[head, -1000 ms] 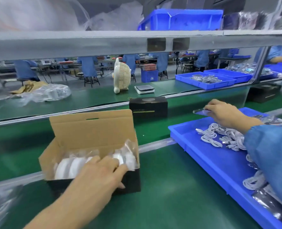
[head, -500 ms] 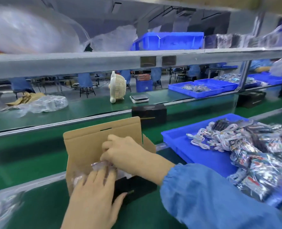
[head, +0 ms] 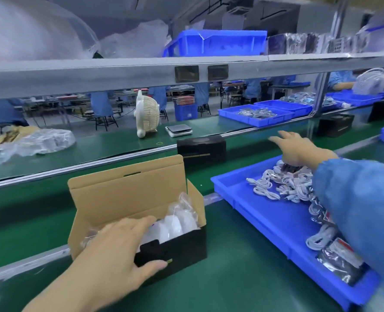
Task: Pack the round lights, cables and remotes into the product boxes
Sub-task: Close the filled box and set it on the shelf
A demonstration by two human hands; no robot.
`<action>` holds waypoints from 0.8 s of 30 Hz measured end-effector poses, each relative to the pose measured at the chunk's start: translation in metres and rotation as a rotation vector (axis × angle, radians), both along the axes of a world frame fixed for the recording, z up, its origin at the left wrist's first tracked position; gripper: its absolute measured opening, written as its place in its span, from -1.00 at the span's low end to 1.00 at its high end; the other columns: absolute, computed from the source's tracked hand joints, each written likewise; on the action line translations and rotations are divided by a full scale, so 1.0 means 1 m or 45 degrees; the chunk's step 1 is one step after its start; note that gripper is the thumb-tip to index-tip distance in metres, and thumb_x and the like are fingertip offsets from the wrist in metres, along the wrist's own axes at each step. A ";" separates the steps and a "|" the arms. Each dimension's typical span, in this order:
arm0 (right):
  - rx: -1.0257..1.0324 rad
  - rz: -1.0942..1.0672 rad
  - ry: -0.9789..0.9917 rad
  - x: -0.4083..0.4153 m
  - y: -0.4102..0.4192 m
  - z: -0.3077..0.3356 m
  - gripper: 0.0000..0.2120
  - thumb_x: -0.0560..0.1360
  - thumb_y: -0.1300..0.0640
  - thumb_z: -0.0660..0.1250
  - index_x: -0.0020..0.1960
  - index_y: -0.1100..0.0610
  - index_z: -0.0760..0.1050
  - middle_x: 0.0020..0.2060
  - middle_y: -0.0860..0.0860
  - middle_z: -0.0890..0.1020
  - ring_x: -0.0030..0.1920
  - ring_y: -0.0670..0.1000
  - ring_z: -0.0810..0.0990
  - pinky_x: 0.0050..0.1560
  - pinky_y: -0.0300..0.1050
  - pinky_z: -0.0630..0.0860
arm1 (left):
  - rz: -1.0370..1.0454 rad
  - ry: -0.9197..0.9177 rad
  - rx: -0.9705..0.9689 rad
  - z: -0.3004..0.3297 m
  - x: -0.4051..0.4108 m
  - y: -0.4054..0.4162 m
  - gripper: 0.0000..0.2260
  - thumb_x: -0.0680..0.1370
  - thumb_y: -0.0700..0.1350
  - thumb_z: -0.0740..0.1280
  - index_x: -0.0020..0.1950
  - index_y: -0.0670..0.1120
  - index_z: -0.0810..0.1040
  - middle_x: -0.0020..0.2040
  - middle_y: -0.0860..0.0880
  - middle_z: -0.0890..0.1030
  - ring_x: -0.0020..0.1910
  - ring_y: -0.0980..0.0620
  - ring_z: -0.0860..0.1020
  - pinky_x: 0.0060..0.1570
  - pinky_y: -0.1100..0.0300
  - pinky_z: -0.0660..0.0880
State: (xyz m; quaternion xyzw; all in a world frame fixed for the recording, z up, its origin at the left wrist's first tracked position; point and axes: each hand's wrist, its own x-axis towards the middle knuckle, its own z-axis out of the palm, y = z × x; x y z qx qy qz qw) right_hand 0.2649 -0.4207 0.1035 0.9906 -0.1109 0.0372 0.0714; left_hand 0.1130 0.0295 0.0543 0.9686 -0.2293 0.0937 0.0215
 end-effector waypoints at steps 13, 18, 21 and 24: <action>0.342 0.649 -0.541 -0.060 0.043 0.038 -0.81 0.52 0.22 0.38 0.14 0.16 0.59 -0.03 0.09 0.66 0.02 0.16 0.62 0.09 -0.06 0.52 | 0.029 -0.426 0.315 -0.009 0.008 -0.008 -0.33 0.35 0.48 0.14 -0.12 -0.06 0.70 -0.32 0.00 0.56 -0.31 -0.08 0.53 -0.28 0.01 0.47; 0.790 1.521 -0.619 -0.134 0.198 0.058 -0.70 0.46 0.30 0.39 0.17 0.12 0.56 -0.04 -0.04 0.67 -0.03 -0.09 0.66 0.06 -0.22 0.57 | 0.108 -0.331 0.375 -0.005 -0.007 -0.013 -0.36 0.38 0.51 0.07 -0.30 -0.01 0.63 -0.35 0.00 0.50 -0.28 -0.08 0.49 -0.20 -0.01 0.45; -0.002 1.351 -0.404 -0.126 0.259 0.026 -0.72 0.50 0.29 0.29 0.18 0.07 0.49 0.02 -0.01 0.61 0.07 0.07 0.56 -0.19 -0.03 0.45 | 0.157 -0.216 0.317 -0.005 -0.015 -0.013 -0.24 0.36 0.55 -0.13 0.06 0.07 0.60 -0.02 0.03 0.55 0.00 -0.03 0.47 0.01 0.08 0.36; -0.422 1.245 -0.182 -0.119 0.286 0.000 -0.78 0.52 0.29 0.25 0.12 0.12 0.53 0.02 0.06 0.58 0.01 0.16 0.59 -0.28 -0.07 0.32 | 0.164 -0.194 0.301 -0.010 -0.019 -0.006 -0.21 0.32 0.55 -0.22 0.18 0.12 0.47 0.16 0.10 0.46 0.09 0.04 0.40 -0.02 0.15 0.34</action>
